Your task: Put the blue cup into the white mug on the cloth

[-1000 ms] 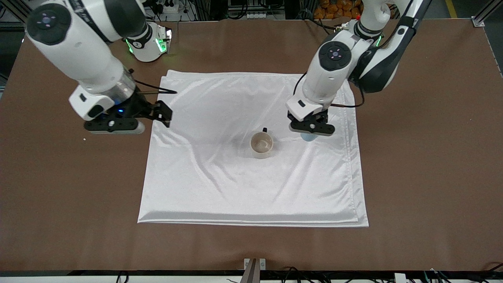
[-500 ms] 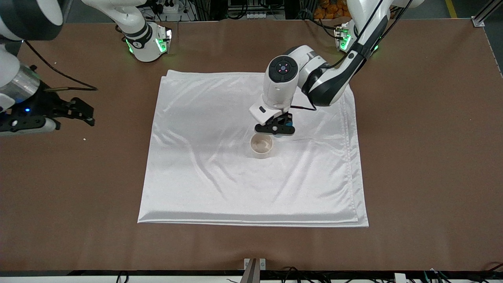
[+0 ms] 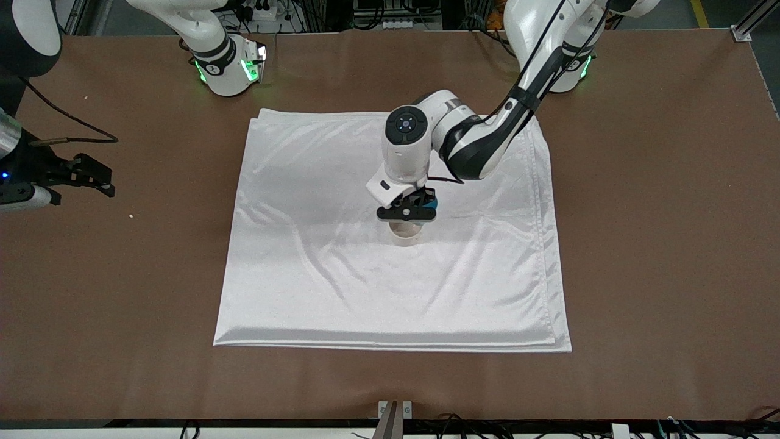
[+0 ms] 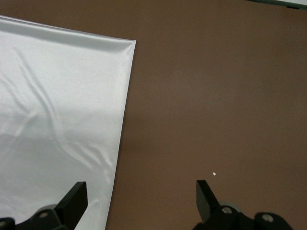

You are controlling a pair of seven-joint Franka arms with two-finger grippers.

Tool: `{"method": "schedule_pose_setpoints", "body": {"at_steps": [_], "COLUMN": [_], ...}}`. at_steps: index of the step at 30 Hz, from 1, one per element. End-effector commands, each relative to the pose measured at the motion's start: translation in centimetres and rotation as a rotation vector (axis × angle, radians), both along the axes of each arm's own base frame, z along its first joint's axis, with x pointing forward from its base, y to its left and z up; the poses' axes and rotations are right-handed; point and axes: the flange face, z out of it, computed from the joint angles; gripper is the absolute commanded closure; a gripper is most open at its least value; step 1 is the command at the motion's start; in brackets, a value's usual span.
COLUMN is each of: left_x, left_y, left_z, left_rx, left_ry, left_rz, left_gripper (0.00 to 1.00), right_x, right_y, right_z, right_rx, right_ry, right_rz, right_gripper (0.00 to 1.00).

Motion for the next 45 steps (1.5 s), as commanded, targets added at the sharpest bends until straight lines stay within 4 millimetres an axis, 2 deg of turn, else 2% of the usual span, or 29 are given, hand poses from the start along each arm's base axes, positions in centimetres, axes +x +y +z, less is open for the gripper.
{"method": "schedule_pose_setpoints", "body": {"at_steps": [1, 4, 11, 15, 31, 32, 34, 37, 40, 45], "left_x": [0.8, 1.0, 0.7, 0.7, 0.7, 0.8, 0.7, 0.8, 0.9, 1.2], "left_y": [-0.6, -0.7, -2.1, -2.4, -2.3, -2.3, -2.3, -2.2, -2.1, -1.8], "left_z": [0.2, 0.4, -0.4, -0.1, -2.0, -2.0, -2.1, -2.0, -1.7, -1.1], "left_rx": [0.012, 0.006, -0.002, -0.007, 0.002, 0.002, 0.003, 0.003, -0.001, -0.005], "left_ry": [-0.027, -0.029, -0.027, -0.03, -0.013, -0.013, -0.012, -0.014, -0.017, -0.023], "left_rz": [0.023, 0.025, 0.025, 0.023, 0.02, 0.018, 0.018, 0.018, 0.025, 0.032], "left_gripper": [1.0, 1.0, 1.0, 1.0, 1.0, 0.94, 0.89, 0.77, 0.73, 0.46], "right_x": [-0.8, -1.2, -2.0, -2.1, -3.9, -3.9, -3.9, -3.9, -3.9, -4.1], "right_y": [-0.2, -0.3, 0.0, 0.8, 1.0, 1.1, 1.4, 2.3, 2.4, 2.1], "right_z": [2.1, 4.5, 6.2, 6.2, 7.3, 7.3, 7.4, 7.5, 7.6, 7.4], "right_rx": [-0.007, -0.014, -0.005, -0.01, 0.022, 0.034, 0.047, 0.05, 0.048, 0.049], "right_ry": [-0.04, -0.088, -0.108, -0.108, -0.021, -0.019, -0.021, -0.022, -0.023, -0.008], "right_rz": [0.009, 0.011, 0.012, 0.023, 0.01, -0.008, -0.056, -0.103, -0.101, -0.11], "right_gripper": [0.0, 0.0, 0.0, 0.0, 0.0, 0.0, 0.0, 0.0, 0.0, 0.0]}}
